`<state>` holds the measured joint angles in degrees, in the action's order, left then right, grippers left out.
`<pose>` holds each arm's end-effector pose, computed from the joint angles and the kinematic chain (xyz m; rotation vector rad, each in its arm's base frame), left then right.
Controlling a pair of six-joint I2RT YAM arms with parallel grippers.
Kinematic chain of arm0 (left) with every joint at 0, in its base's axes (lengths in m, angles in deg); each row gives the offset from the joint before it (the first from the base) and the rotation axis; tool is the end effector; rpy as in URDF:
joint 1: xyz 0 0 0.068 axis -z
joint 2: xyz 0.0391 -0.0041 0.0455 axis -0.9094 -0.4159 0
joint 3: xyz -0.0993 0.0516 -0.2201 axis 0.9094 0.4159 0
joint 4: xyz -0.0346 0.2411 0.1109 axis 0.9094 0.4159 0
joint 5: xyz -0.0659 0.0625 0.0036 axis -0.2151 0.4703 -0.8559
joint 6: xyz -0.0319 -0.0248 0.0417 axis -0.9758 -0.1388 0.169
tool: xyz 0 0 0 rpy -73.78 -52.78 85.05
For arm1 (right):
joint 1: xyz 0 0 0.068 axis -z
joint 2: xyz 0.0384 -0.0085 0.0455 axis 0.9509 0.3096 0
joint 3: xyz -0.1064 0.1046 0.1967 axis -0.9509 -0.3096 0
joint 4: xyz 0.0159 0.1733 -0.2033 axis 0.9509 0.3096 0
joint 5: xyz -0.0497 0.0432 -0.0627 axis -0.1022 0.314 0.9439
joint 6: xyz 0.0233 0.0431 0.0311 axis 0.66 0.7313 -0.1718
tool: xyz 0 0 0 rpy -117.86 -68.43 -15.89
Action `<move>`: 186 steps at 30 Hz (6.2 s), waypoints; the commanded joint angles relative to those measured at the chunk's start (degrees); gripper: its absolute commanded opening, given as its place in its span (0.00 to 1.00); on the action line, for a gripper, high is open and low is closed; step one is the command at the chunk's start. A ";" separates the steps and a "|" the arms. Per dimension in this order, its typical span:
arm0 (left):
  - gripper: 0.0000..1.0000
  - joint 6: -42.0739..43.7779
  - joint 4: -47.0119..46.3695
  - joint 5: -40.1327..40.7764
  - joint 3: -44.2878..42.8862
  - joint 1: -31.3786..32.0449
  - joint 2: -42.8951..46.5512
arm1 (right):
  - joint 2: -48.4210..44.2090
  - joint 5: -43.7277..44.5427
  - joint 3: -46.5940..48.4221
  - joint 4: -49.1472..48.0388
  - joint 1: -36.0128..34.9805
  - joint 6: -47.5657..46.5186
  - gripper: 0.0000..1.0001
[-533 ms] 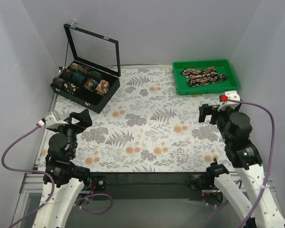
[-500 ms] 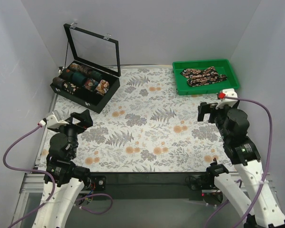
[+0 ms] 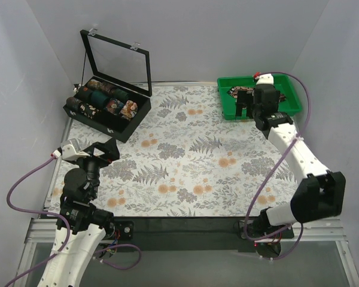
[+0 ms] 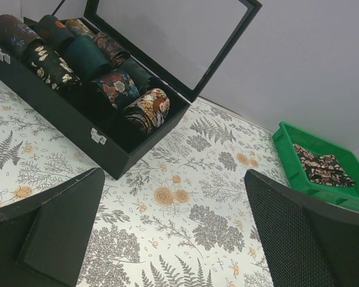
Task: Roll the ties
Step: Grab a tie with the right arm, then move the tie to the center of the board, then flatten the tie
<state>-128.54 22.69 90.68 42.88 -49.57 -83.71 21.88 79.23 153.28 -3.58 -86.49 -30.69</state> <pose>0.1317 -0.0229 0.2977 -0.8962 1.3680 -0.7955 0.3235 0.0687 0.3109 0.0642 1.9912 -0.1410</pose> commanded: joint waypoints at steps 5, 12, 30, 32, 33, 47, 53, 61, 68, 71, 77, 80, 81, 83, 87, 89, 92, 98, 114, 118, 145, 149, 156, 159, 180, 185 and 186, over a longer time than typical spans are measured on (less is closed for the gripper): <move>0.98 2.14 -0.79 1.08 0.80 0.84 -0.27 | 15.92 2.98 14.94 -4.48 4.67 3.05 0.99; 0.98 2.67 -1.31 1.17 0.97 0.93 -1.41 | 32.52 -1.75 27.69 -4.39 8.63 5.07 0.98; 0.98 2.84 -2.11 0.47 0.71 0.84 -5.98 | 59.52 -10.82 45.46 -5.80 12.24 7.09 0.87; 0.98 2.84 -2.19 0.38 0.71 0.84 -6.16 | 60.23 -11.43 45.89 -5.27 12.24 7.62 0.84; 0.98 2.84 -2.19 0.47 0.71 0.84 -6.07 | 60.76 -12.39 46.24 -4.92 12.24 7.62 0.78; 0.98 2.67 -2.11 -0.15 0.80 0.93 -4.58 | 54.81 -19.52 45.46 -5.09 12.33 5.34 0.01; 0.98 2.58 -2.11 -0.32 0.88 0.84 -2.74 | 41.81 -23.65 43.44 -7.20 11.54 3.58 0.01; 0.98 2.32 -1.76 -0.06 1.15 0.84 -1.06 | 23.69 -31.03 35.10 -7.20 7.50 1.03 0.01; 0.98 1.70 -0.97 -0.06 0.88 0.84 0.08 | 9.63 -34.46 27.98 -7.03 -3.12 0.76 0.01; 0.98 1.44 -0.53 -0.24 0.88 0.93 0.08 | 5.06 -33.94 24.11 -7.64 -7.78 1.82 0.01; 0.98 0.65 0.09 -1.46 0.97 0.84 -0.36 | -2.86 -27.79 8.23 -19.65 -15.69 6.12 0.01; 0.98 0.12 0.27 -2.34 0.97 0.84 -1.23 | -4.62 -23.66 1.37 -24.59 -17.73 8.66 0.01; 0.97 0.21 0.44 -2.52 0.97 0.84 -1.67 | -4.72 -22.78 0.38 -25.13 -17.73 9.54 0.01; 0.98 0.12 0.53 -2.87 0.97 0.84 -2.02 | -5.33 -21.47 -2.16 -25.66 -18.08 10.52 0.01; 0.97 0.12 0.44 -5.24 1.06 0.84 -3.25 | -5.86 -20.93 -6.82 -27.15 -19.48 13.23 0.01; 0.97 -0.06 0.36 -6.56 0.80 0.93 -4.74 | -5.51 -20.93 -8.85 -27.85 -22.11 14.82 0.01; 0.97 -0.06 0.44 -7.53 0.53 0.93 -6.86 | -4.03 -19.28 -12.54 -29.26 -27.98 18.07 0.01; 0.98 -0.06 0.44 -8.06 0.62 0.75 -8.00 | 5.01 -19.87 -13.52 -30.32 -41.00 20.37 0.13; 0.98 -1.90 -1.49 -21.65 0.18 0.75 -15.55 | 3.54 -18.81 -11.49 -15.55 -31.99 2.26 0.62; 0.98 -0.68 -1.49 -27.56 -0.52 0.75 -22.05 | 5.47 -21.63 -11.41 -15.64 -25.39 -2.47 0.58; 0.97 1.17 -1.67 -31.52 -0.52 0.75 -26.37 | 34.66 -31.29 -0.67 -22.41 -16.43 10.68 0.31; 0.97 1.00 -2.11 -32.49 -0.87 0.75 -27.60 | 31.94 -34.20 -7.77 -22.49 -10.45 19.82 0.32; 0.97 -0.32 -1.76 -37.85 -2.98 0.93 -32.43 | 20.96 -30.87 -20.35 -22.14 0.36 23.52 0.35; 0.97 -1.20 -1.67 -39.61 -3.77 1.28 -34.37 | 16.55 -29.46 -23.79 -21.79 6.70 24.23 0.35; 0.97 -19.56 1.32 -16.59 -7.02 22.71 -50.71 | -5.41 -35.43 -29.41 -18.72 18.22 20.54 0.63; 0.91 -22.38 1.67 -9.22 -9.31 26.59 -57.30 | -11.22 -36.22 -32.59 -18.54 17.42 18.61 0.75; 0.89 -22.73 1.59 -8.68 -9.40 27.20 -58.79 | -11.66 -35.61 -32.76 -18.37 17.42 18.08 0.76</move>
<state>-148.36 24.05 75.16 35.84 -23.77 -140.98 12.22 44.28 121.52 -22.29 -68.79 -10.23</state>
